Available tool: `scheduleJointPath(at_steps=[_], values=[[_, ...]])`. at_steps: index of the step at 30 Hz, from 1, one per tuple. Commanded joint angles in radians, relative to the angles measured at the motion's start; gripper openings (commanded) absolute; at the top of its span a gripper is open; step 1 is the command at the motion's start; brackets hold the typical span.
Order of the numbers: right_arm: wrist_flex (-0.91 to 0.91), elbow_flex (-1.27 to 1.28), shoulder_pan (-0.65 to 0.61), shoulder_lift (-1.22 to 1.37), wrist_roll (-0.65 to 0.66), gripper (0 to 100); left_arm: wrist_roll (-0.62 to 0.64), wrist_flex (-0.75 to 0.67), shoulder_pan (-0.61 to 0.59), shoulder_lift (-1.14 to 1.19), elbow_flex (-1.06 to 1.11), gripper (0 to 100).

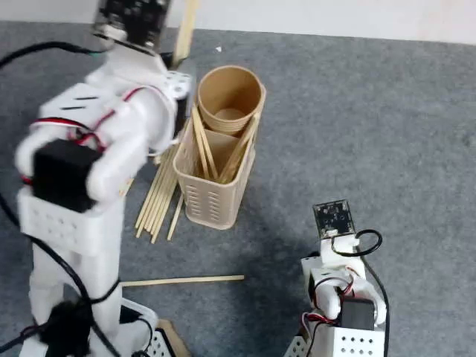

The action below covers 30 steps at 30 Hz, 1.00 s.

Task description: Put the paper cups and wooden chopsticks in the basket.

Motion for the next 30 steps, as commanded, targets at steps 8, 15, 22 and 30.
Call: scheduleJointPath(at_steps=[8, 15, 22, 30], values=[[0.005, 0.117, 0.01, -0.013, 0.011, 17.0, 0.008, -0.758, 0.125, -0.268, 0.766, 0], [0.005, 0.117, 0.01, -0.013, 0.011, 17.0, 0.006, -0.971, 0.119, -0.357, 1.059, 0], [0.005, 0.117, 0.01, -0.013, 0.011, 17.0, 0.005, -0.976, 0.094, -0.464, 1.201, 0], [0.005, 0.117, 0.01, -0.013, 0.011, 17.0, 0.006, -0.971, 0.035, -0.717, 1.409, 1]])
